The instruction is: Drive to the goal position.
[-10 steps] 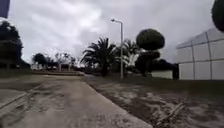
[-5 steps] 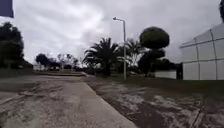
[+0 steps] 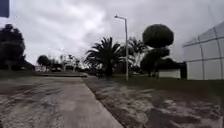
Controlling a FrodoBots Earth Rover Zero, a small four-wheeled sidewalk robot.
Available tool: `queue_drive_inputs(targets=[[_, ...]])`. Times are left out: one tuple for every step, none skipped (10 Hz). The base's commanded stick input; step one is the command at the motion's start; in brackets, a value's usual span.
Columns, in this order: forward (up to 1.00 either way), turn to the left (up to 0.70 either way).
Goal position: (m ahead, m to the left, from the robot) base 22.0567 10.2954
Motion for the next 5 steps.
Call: queue_drive_inputs(targets=[[0.70,0.00],[0.70,0.00],[0.70,0.00],[0.70,0.00],[0.70,0.00]])
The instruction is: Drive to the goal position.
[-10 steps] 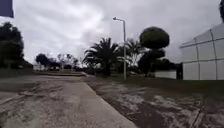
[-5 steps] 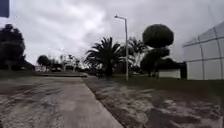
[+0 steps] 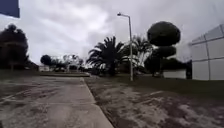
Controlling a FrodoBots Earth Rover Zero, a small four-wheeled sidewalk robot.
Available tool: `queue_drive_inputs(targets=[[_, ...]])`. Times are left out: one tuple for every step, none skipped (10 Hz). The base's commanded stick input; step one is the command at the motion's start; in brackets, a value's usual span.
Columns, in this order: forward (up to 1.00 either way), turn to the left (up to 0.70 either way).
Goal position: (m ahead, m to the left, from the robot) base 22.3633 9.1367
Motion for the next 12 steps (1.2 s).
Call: queue_drive_inputs(targets=[[0.70,0.00],[0.70,0.00],[0.70,0.00],[0.70,0.00],[0.70,0.00],[0.70,0.00],[0.70,0.00],[0.70,0.00],[0.70,0.00],[0.70,0.00],[0.70,0.00],[0.70,0.00]])
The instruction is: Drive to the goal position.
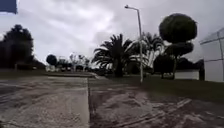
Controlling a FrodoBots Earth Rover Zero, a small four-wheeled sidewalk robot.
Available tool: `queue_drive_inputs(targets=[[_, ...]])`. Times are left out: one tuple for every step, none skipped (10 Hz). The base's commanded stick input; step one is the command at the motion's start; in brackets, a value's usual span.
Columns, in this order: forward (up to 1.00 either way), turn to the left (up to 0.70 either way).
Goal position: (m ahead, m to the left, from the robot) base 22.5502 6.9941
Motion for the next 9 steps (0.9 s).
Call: queue_drive_inputs(targets=[[0.70,0.00],[0.70,0.00],[0.70,0.00],[0.70,0.00],[0.70,0.00],[0.70,0.00],[0.70,0.00],[0.70,0.00],[0.70,0.00]])
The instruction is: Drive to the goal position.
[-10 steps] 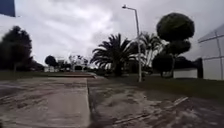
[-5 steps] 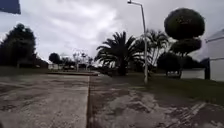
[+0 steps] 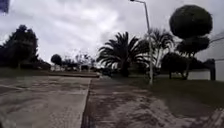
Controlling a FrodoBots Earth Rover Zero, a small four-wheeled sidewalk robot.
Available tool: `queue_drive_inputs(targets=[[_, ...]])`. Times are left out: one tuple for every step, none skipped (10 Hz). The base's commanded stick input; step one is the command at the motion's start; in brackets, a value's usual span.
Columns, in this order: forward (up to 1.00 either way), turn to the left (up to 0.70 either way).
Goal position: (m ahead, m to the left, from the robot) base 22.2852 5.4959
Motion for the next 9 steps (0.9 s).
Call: queue_drive_inputs(targets=[[0.70,0.00],[0.70,0.00],[0.70,0.00],[0.70,0.00],[0.70,0.00],[0.70,0.00],[0.70,0.00],[0.70,0.00],[0.70,-0.26]])
